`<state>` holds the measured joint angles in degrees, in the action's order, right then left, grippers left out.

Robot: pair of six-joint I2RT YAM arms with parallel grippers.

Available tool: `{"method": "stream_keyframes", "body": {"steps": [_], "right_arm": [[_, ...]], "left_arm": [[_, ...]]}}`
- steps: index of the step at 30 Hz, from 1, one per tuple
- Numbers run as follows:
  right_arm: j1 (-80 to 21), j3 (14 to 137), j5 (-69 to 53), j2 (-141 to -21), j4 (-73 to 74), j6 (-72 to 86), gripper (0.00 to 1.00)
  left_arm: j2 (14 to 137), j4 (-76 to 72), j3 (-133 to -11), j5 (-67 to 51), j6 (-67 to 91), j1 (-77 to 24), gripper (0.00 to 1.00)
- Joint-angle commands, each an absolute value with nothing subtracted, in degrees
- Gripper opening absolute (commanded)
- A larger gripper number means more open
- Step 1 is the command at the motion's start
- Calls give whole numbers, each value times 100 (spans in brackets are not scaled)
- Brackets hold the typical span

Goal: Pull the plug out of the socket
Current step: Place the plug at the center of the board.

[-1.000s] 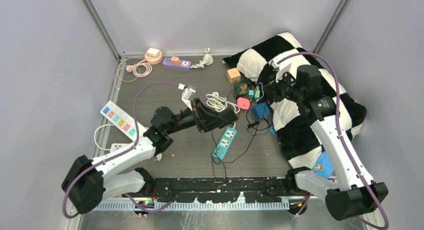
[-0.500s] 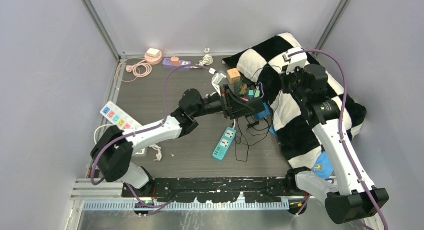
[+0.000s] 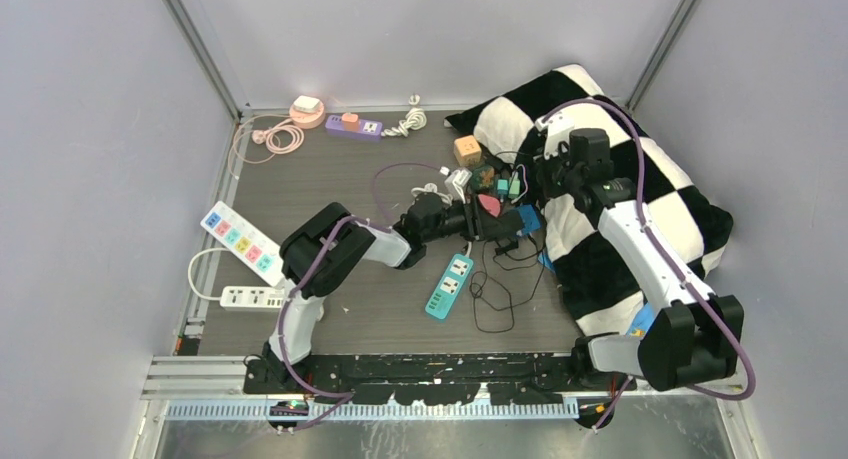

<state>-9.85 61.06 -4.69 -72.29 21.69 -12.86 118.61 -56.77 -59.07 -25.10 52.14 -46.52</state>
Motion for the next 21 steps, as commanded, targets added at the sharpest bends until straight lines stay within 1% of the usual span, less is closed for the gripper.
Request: {"method": "stream_keyframes", "body": {"steps": [1, 5, 10, 11, 15, 17, 19, 21], "right_arm": [[-960, 6241, -1044, -7461, 2121, -1162, 1], [-966, 6336, -1148, -7724, 2230, -1131, 1], [-966, 6304, -1121, -7734, 2178, -1045, 1], [-963, 6295, -1079, -7741, 2151, -1024, 4], [-955, 6302, -900, -7802, 2121, -987, 11], [-949, 6308, -855, -7816, 2118, -976, 16], [-955, 6319, -853, -7816, 2139, -984, 25], [-944, 6316, -880, -7781, 2144, -976, 37]], "left_arm": [[11818, -6298, -6383, -1828, 4856, -4641, 1], [11966, -6137, -6655, -1435, 4680, -4613, 1], [12215, -6008, -7111, -1098, 4796, -4530, 1], [12291, -5919, -7240, -1041, 4798, -4515, 1], [12494, -5703, -7556, -831, 4791, -4491, 1], [12559, -5590, -7708, -726, 4756, -4491, 1], [12621, -5442, -7853, -622, 4714, -4491, 1], [12674, -5293, -7982, -582, 4696, -4491, 4]]}}
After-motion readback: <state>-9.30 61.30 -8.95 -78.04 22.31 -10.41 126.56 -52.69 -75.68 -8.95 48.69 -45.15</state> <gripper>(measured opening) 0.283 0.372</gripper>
